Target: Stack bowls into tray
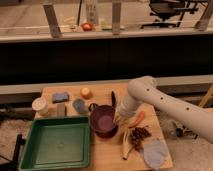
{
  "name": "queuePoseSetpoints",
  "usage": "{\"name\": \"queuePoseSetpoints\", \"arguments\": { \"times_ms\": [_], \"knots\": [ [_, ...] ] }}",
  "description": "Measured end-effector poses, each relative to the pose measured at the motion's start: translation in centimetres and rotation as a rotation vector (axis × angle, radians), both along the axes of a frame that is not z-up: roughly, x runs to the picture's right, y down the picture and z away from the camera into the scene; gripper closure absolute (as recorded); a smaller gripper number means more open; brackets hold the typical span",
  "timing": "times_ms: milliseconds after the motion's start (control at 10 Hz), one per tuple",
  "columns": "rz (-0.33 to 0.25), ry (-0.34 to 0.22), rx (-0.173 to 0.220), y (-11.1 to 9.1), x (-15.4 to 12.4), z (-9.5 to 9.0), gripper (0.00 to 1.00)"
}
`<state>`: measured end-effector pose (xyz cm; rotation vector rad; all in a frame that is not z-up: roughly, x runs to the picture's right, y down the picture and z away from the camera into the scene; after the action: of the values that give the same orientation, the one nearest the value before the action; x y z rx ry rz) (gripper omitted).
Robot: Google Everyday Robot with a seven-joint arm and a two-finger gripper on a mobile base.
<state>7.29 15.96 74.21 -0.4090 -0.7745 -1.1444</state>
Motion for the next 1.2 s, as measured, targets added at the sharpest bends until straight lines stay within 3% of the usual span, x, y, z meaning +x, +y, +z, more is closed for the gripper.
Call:
{"name": "queuePoseSetpoints", "arguments": {
  "times_ms": [300, 500, 1200],
  "knots": [
    [0.014, 0.001, -0.004, 0.3, 0.6, 0.5, 0.32],
    [0.018, -0.007, -0.006, 0.5, 0.4, 0.9, 0.20],
    [0.018, -0.029, -0.020, 1.0, 0.1, 1.6, 0.20]
  ]
}}
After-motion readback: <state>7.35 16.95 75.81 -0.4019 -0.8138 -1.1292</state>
